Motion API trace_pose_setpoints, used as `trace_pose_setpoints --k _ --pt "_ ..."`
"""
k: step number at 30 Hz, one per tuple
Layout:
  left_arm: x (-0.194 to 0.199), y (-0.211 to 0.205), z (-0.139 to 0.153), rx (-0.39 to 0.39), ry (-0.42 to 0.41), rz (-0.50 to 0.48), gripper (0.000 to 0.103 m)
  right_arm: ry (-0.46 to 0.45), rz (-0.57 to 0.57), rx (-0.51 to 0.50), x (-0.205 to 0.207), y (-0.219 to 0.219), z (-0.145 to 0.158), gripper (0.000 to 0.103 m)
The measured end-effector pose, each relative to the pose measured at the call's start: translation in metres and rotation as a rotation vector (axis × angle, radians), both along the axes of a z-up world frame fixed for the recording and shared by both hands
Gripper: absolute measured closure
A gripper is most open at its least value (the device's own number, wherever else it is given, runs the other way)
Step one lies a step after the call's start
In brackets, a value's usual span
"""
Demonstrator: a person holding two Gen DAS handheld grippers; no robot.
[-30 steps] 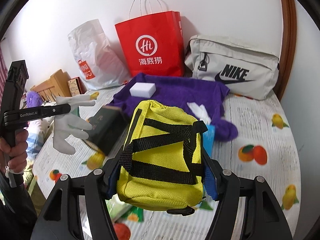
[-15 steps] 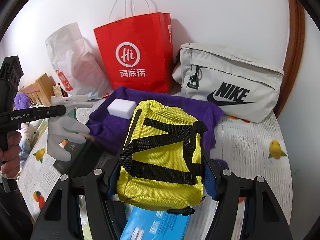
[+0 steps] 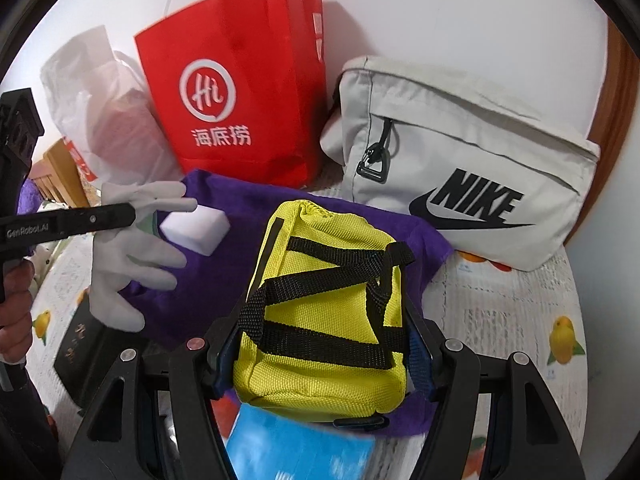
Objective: Organize soft objects
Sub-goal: 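Carry the glove with the left tool and pouch with the right tool onto the purple towel, then open the left tool to drop the glove while the right tool releases the pouch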
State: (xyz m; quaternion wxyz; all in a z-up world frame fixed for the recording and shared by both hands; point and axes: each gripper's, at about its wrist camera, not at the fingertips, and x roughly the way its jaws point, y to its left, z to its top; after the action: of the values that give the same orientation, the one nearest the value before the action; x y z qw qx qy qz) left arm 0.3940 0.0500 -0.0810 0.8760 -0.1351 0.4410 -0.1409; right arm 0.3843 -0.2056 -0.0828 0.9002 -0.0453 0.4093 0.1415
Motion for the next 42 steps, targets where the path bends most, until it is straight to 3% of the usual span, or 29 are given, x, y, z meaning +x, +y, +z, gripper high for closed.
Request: trace_pose_setpoints --k 8,13,22,25,27,29,31,37,42 --pt "0.019 0.007 -0.029 0.051 0.055 0.02 0.089 0.041 0.039 -0.037 0.045 0.011 -0.017 0.036" --pt "0.022 0.014 -0.042 0.122 0.11 0.039 0.089 0.081 0.019 -0.097 0.065 0.014 -0.034 0.036" --pt "0.032 0.016 -0.057 0.129 0.156 0.035 0.089 0.164 0.021 -0.12 0.086 0.018 -0.056 0.036" --pt "0.032 0.015 -0.056 0.138 0.157 0.031 0.083 0.189 0.018 -0.116 0.089 0.017 -0.06 0.035" --pt "0.032 0.015 -0.055 0.134 0.154 0.03 0.073 0.188 0.017 -0.114 0.089 0.017 -0.06 0.03" --pt "0.032 0.016 -0.052 0.128 0.15 0.036 0.052 0.188 0.025 -0.111 0.088 0.017 -0.06 0.028" --pt "0.031 0.016 -0.048 0.129 0.139 0.045 0.039 0.189 0.026 -0.112 0.088 0.016 -0.06 0.019" --pt "0.02 0.019 -0.03 0.173 0.111 0.075 0.039 0.154 0.008 -0.095 0.071 0.007 -0.041 0.019" --pt "-0.007 0.027 -0.003 0.176 0.029 0.098 0.039 0.1 -0.01 -0.004 0.042 -0.006 -0.011 0.019"
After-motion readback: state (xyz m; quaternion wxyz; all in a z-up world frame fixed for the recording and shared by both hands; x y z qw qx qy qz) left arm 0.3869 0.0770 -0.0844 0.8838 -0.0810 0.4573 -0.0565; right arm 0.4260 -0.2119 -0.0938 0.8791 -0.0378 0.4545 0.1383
